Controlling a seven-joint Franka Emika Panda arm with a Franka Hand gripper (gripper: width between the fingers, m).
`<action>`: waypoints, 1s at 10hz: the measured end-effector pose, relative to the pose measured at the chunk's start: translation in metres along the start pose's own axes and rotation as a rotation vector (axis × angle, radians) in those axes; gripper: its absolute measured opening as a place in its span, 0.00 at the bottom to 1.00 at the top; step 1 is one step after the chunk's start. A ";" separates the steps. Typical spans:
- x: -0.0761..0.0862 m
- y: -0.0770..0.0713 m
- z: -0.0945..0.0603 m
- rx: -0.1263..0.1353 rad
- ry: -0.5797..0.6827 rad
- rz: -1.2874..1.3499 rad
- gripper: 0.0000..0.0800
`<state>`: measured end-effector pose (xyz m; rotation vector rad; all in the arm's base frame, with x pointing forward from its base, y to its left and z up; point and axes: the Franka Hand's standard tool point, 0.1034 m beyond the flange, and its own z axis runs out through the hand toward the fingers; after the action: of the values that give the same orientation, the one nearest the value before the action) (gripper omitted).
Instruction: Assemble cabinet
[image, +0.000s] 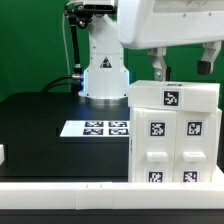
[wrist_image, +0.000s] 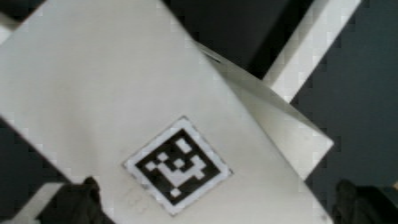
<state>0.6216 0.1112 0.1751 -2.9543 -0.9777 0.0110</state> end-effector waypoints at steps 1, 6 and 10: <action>-0.001 0.001 0.000 -0.003 -0.002 -0.083 0.81; -0.006 0.007 0.008 -0.043 -0.060 -0.577 0.81; -0.009 0.008 0.019 -0.033 -0.073 -0.569 0.81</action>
Offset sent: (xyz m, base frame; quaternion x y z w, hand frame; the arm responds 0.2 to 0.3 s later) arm -0.0045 0.0050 -0.0080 0.0092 -0.0072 -0.3373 0.9413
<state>0.6190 0.1001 0.1562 -2.6019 -1.7987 0.0904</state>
